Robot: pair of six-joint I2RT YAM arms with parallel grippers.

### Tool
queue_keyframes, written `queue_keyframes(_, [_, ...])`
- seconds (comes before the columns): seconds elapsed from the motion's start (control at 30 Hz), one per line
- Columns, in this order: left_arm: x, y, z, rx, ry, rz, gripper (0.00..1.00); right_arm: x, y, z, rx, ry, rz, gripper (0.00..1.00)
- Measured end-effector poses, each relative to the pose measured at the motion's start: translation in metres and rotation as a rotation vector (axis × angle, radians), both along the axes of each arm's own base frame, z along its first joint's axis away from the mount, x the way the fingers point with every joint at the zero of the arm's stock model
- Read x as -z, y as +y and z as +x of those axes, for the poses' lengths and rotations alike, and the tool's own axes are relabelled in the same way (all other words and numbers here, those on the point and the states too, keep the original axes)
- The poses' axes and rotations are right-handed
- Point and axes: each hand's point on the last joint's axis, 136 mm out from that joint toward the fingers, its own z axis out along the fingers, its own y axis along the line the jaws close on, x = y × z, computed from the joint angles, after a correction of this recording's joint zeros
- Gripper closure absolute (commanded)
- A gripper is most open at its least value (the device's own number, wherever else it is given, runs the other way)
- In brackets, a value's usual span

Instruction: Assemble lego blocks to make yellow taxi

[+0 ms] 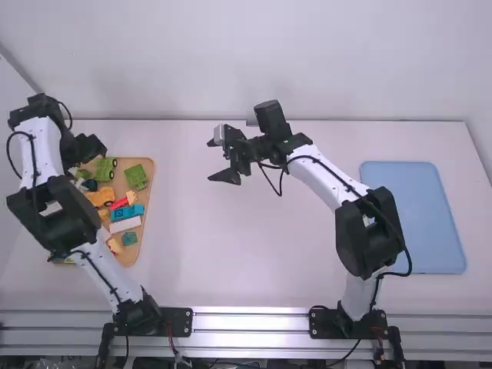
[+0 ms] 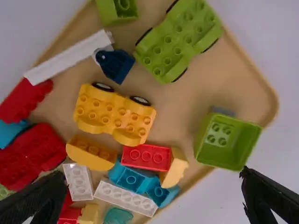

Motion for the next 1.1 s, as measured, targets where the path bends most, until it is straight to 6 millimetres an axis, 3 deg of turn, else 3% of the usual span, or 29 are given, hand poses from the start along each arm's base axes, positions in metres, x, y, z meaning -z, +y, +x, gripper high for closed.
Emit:
queue_keyframes(0.07, [0.012,0.002,0.004,-0.022,0.022,0.000,0.01,0.000,0.000,0.000,0.000,0.000,0.000,0.01])
queue_keyframes(0.13, [0.040,0.006,0.005,-0.093,0.069,-0.015,0.01,0.000,0.000,0.000,0.001,0.001,0.000,0.02])
queue_keyframes(0.27, [0.061,0.005,-0.007,-0.290,0.132,-0.059,0.01,-0.005,0.002,0.007,0.029,-0.003,0.012,0.02])
queue_keyframes(0.4, [0.061,0.003,-0.021,-0.505,0.163,-0.076,0.01,-0.008,0.003,0.020,0.099,0.004,0.008,0.01])
queue_keyframes(0.57, [0.061,0.004,-0.020,-0.679,0.141,-0.077,0.01,-0.006,0.003,0.025,0.135,0.017,-0.007,0.01])
queue_keyframes(0.77, [0.064,0.013,-0.006,-0.797,0.061,-0.071,0.01,-0.004,0.007,0.023,0.138,0.011,-0.018,0.01])
queue_keyframes(0.9, [0.075,0.009,-0.008,-0.859,0.064,-0.105,0.00,-0.001,0.014,0.019,0.139,-0.006,-0.034,0.01])
queue_keyframes(1.1, [0.093,0.006,-0.003,-0.878,0.041,-0.143,0.07,0.004,0.020,0.017,0.151,-0.023,-0.061,0.02])
